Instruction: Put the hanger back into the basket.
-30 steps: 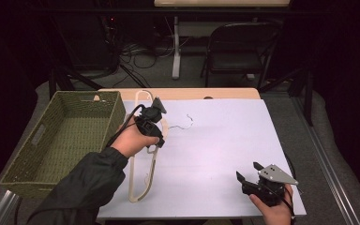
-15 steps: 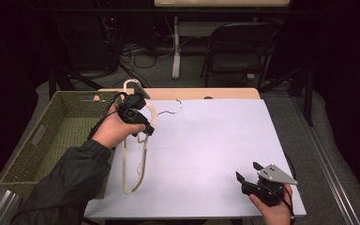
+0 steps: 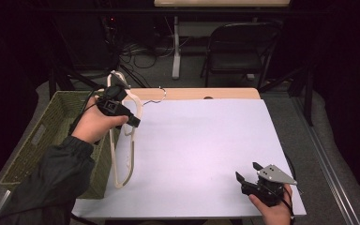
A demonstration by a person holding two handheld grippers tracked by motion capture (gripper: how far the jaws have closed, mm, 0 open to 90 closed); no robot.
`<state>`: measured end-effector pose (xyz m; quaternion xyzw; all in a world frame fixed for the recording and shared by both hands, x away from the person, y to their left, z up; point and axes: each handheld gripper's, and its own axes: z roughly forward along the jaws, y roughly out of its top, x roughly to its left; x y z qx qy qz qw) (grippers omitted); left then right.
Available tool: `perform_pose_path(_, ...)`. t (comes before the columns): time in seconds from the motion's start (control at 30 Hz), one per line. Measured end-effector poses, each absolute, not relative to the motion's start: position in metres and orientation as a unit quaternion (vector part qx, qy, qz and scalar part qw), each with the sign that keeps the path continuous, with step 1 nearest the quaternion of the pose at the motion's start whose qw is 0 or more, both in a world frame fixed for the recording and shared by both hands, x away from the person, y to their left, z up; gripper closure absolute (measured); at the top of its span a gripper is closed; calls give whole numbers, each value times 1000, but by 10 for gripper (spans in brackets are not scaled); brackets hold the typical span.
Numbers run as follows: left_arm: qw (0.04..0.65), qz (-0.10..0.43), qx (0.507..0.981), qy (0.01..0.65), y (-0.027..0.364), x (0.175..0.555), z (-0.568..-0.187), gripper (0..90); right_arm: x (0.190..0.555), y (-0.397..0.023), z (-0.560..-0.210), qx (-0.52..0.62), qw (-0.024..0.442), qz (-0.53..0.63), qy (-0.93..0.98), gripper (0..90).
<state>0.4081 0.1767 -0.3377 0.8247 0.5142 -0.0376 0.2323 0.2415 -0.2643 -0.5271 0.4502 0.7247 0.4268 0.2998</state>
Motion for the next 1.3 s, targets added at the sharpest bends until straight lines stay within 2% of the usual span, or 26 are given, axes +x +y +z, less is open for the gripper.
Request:
perform_pose_path(0.4,236,-27,797,556,227,410,-328,759,241,-264,-527,450,299,425,727,284)
perform_pose_path(0.83,226,-37,758,611,286,424,-340,759,241,-262,-527,447,300,425,728,284)
perform_pose_path(1.0,240,-51,740,626,299,429,-349,759,242,-262,-528,447,299,425,729,284)
perform_pose_path(1.3,243,-60,735,630,309,436,-361,759,242,-262,-528,446,298,425,729,284)
